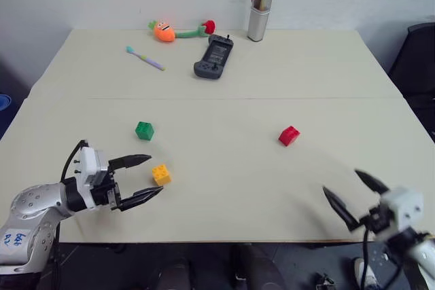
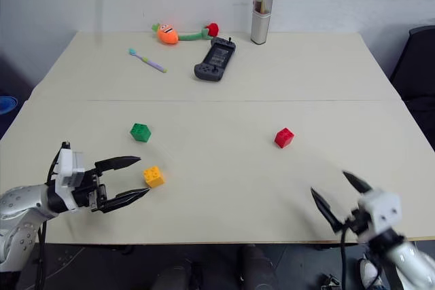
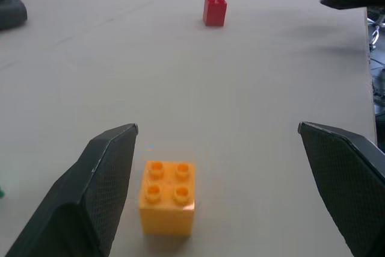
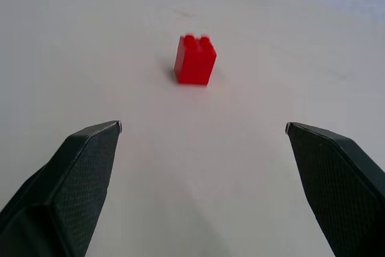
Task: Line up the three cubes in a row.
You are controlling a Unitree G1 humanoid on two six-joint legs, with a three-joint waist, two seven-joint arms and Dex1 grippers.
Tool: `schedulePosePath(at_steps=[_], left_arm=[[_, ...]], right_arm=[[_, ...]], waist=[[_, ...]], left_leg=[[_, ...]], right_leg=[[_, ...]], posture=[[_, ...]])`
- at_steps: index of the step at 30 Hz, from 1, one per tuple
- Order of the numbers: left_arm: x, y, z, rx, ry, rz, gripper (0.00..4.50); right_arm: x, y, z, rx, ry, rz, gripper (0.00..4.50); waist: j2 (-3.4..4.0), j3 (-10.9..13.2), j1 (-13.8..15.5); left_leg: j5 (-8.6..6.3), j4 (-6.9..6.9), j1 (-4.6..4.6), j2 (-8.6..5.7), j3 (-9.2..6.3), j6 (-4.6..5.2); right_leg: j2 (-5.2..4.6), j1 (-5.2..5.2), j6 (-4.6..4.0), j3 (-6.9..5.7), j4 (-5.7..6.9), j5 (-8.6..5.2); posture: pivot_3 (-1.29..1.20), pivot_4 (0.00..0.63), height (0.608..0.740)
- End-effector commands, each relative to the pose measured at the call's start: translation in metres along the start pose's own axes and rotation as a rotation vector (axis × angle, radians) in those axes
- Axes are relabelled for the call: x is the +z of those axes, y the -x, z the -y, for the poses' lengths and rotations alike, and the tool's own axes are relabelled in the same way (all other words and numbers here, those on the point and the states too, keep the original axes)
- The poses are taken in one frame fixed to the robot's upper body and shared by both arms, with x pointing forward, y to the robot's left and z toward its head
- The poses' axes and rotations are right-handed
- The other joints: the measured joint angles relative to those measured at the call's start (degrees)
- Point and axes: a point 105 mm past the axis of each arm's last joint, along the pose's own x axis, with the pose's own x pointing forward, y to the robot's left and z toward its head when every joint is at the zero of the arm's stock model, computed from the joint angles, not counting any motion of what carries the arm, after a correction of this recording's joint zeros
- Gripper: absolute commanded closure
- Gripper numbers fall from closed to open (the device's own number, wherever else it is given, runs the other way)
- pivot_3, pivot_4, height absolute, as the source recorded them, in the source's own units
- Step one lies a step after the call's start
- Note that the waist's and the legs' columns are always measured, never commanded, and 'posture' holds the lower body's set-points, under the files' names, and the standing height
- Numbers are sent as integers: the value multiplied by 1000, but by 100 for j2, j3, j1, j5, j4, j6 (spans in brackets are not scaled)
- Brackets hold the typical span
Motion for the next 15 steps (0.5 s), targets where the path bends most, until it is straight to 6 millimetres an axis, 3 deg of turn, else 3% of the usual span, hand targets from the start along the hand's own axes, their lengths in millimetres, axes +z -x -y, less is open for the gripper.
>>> schedulePosePath(at_steps=[1, 3, 7, 14, 15], left_arm=[[3, -11, 1, -34, -1, 2, 7], [9, -19, 0, -40, -13, 25, 7], [13, -27, -1, -37, -30, 37, 7], [15, -31, -3, -11, -65, 38, 7], [16, -31, -2, -10, -65, 39, 1]], right_arm=[[13, -38, 9, 25, 8, -14, 0], [10, -64, 14, 61, -16, -74, 0], [6, -97, 18, 99, -65, -134, 0], [-11, -124, 23, 114, -110, -196, 0], [-10, -126, 23, 123, -112, -186, 184]], waist=[[2, 1, -2], [1, 1, 37], [2, 2, 95], [2, 2, 88], [2, 2, 87]], left_leg=[[4, 2, -5, -2, 0, -3], [18, -4, -12, -3, -7, -26], [26, -2, -34, 0, -15, -37], [24, 17, -46, -4, -12, -19], [24, 17, -46, -3, -12, -20]], right_leg=[[0, -8, 0, 1, 7, 0], [3, -19, -3, -2, 9, -2], [4, -29, -6, -12, 5, -4], [-4, -29, 2, -11, 2, 0], [-3, -29, 2, -11, 2, 0]], posture=[[0, 150, 740], [0, 150, 740], [0, 150, 740], [0, 150, 740], [0, 150, 740]])
